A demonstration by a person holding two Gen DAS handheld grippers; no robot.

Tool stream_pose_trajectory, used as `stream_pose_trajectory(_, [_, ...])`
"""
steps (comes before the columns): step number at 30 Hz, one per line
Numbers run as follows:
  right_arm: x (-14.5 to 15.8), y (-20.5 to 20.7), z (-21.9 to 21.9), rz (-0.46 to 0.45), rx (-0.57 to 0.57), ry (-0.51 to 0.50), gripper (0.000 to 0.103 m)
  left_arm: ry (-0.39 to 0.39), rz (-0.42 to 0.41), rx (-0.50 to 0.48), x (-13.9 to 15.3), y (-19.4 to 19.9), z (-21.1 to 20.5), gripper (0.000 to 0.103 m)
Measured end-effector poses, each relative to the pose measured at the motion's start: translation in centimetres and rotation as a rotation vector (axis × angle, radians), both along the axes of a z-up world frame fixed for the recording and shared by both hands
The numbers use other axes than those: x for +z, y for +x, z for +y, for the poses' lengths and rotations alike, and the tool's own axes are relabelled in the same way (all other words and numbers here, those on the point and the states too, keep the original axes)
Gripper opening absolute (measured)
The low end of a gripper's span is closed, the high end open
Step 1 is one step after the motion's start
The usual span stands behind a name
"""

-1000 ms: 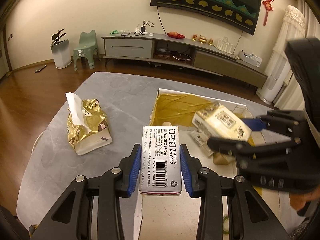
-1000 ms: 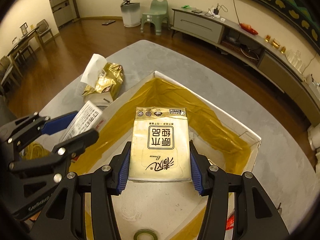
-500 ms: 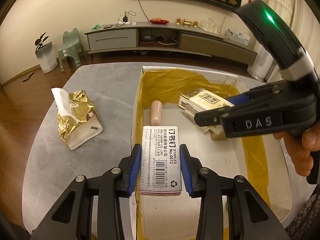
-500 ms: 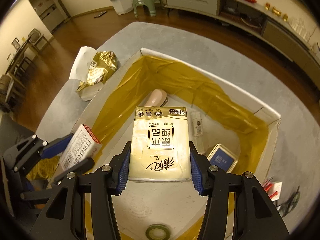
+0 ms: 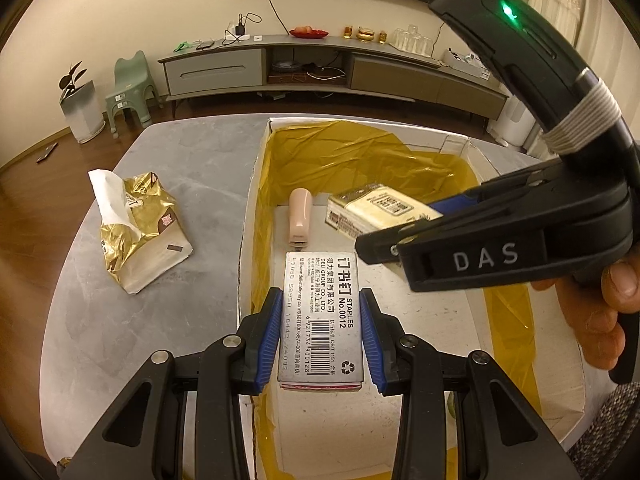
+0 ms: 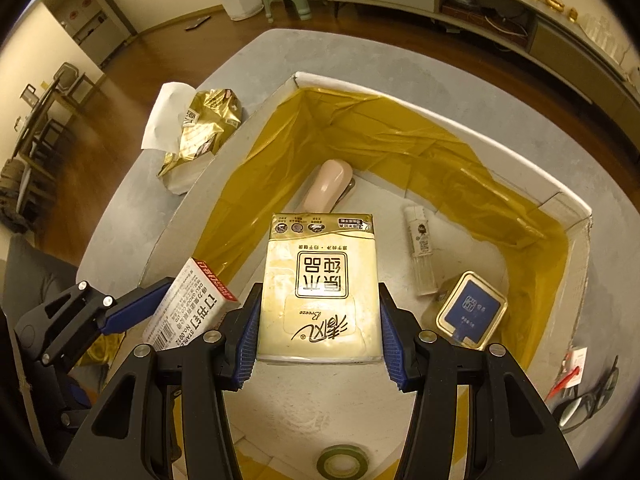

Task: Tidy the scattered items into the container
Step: 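Open the right gripper to drop the tissue pack while the left gripper releases the staples box, then move both grippers back toward the lanyard, clip, charger and glasses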

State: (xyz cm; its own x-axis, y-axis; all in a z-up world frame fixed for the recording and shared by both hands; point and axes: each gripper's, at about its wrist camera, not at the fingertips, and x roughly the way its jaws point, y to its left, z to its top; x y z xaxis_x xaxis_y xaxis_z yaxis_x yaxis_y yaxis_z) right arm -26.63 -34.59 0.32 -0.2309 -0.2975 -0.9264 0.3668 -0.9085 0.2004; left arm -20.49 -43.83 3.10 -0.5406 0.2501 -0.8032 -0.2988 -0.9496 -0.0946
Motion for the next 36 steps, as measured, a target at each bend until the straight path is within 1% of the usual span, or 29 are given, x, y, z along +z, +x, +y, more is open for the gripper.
stream_pose_trajectory(9, [-0.7, -0.3, 0.0, -0.007, -0.012, 0.029, 0.057, 0.000, -0.003, 0.013, 0.2, 0.0, -0.3, 0.040])
stream_pose_trajectory(13, [-1.1, -0.2, 0.5, -0.018, -0.009, 0.037, 0.057, -0.018, -0.007, 0.012, 0.1, 0.0, 0.0, 0.040])
stream_pose_trajectory(15, [-1.0, 0.1, 0.8, -0.017, -0.004, 0.029, 0.058, -0.018, -0.009, 0.008, 0.1, 0.1, 0.1, 0.043])
stream_pose_trajectory(17, [-0.8, 0.4, 1.2, -0.009, -0.010, 0.017, 0.058, -0.017, -0.010, 0.008, 0.2, 0.1, 0.1, 0.044])
stream_pose_trajectory(21, [0.2, 1.5, 2.4, 0.007, -0.019, -0.041, 0.058, -0.012, 0.004, 0.023, 0.6, 0.2, -0.1, 0.044])
stream_pose_trajectory(22, [0.5, 1.9, 2.7, 0.012, -0.016, -0.055, 0.058, -0.014, 0.010, 0.031, 0.7, 0.3, -0.2, 0.045])
stream_pose_trajectory(25, [1.8, 3.6, 3.3, 0.054, 0.001, -0.114, 0.058, 0.007, 0.020, 0.060, 1.3, 0.2, -0.8, 0.047])
stream_pose_trajectory(27, [2.9, 5.1, 3.9, 0.102, 0.022, -0.165, 0.058, 0.017, 0.026, 0.070, 1.6, 0.4, -1.0, 0.047])
stream_pose_trajectory(29, [4.1, 6.9, 4.7, 0.166, 0.040, -0.210, 0.058, 0.009, 0.033, 0.071, 2.0, 0.6, -0.8, 0.047])
stream_pose_trajectory(32, [5.0, 9.0, 5.4, 0.224, 0.058, -0.242, 0.058, -0.003, 0.048, 0.059, 2.6, 1.2, 0.0, 0.047])
stream_pose_trajectory(36, [5.7, 12.0, 7.1, 0.294, 0.069, -0.310, 0.058, -0.025, 0.080, 0.038, 3.6, 2.4, 1.4, 0.047])
